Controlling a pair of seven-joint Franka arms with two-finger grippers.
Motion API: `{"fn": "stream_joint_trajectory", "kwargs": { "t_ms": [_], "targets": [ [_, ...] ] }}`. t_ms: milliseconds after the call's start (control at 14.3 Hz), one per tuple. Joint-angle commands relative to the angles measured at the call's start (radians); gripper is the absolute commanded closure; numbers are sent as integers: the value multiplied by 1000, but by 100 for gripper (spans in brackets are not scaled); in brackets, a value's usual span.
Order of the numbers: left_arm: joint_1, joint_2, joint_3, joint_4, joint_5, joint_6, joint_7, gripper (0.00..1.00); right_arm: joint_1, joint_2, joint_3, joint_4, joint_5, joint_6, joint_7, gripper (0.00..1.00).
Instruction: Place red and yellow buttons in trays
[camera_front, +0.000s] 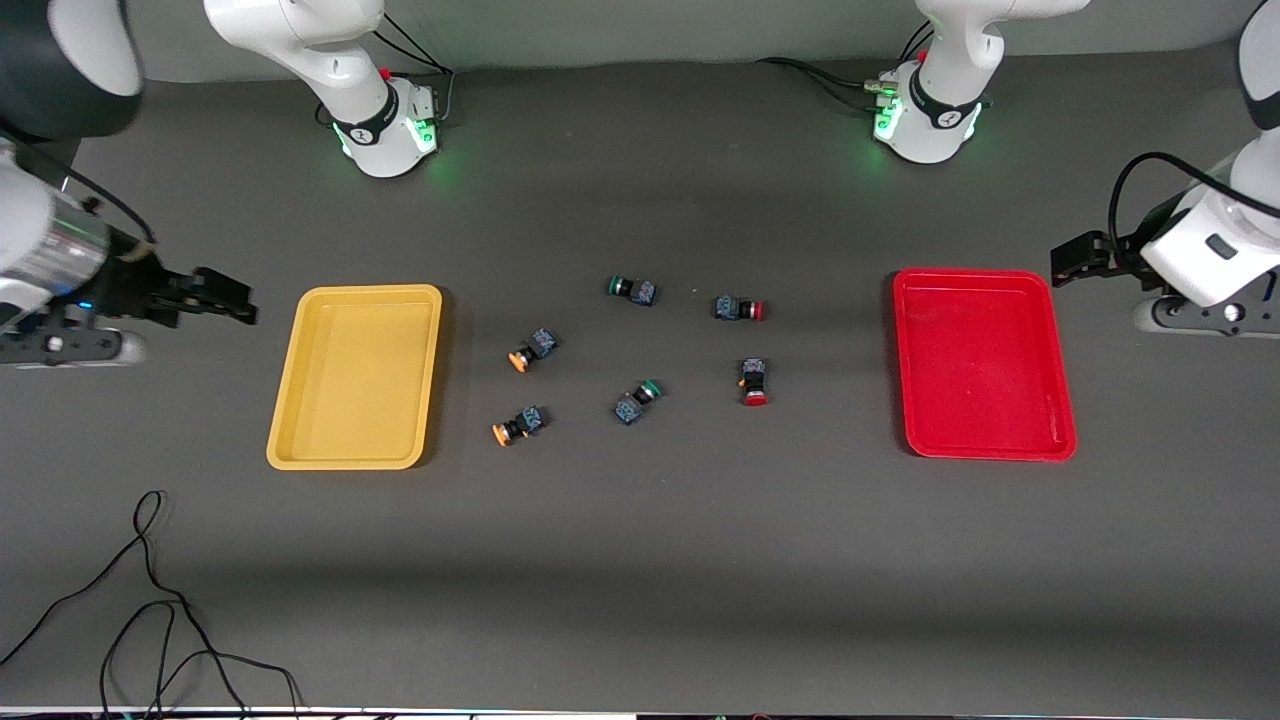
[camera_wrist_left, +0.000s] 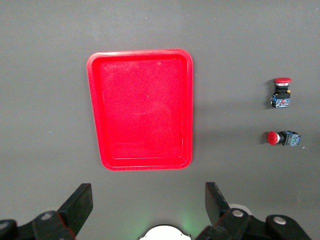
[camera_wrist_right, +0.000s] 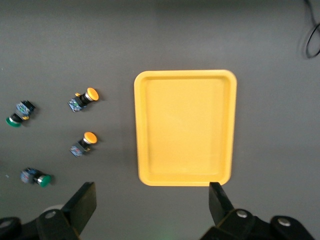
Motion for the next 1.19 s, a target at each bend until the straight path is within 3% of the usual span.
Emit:
{"fn": "stream_joint_trajectory", "kwargs": {
  "t_ms": [0, 280, 561, 841, 1121],
  "targets": [
    [-49, -41, 1, -100, -27, 61, -27, 0, 96, 65, 0, -3, 13, 45, 218, 0],
    [-204, -44, -7, -180, -42, 153, -299, 0, 239, 87, 15, -191, 14, 295, 569, 0],
    [-370, -1, -7, -194, -120, 242, -771, 0, 241, 127, 144, -431, 3, 617, 793, 0],
    [-506, 25, -7, -193, -145, 300, -1288, 0, 267, 271, 184, -510, 0, 849, 933, 0],
    [-545, 34, -19, -197, -128, 320, -1753, 0, 307, 377, 184, -513, -75, 924, 1042, 0]
  ]
}}
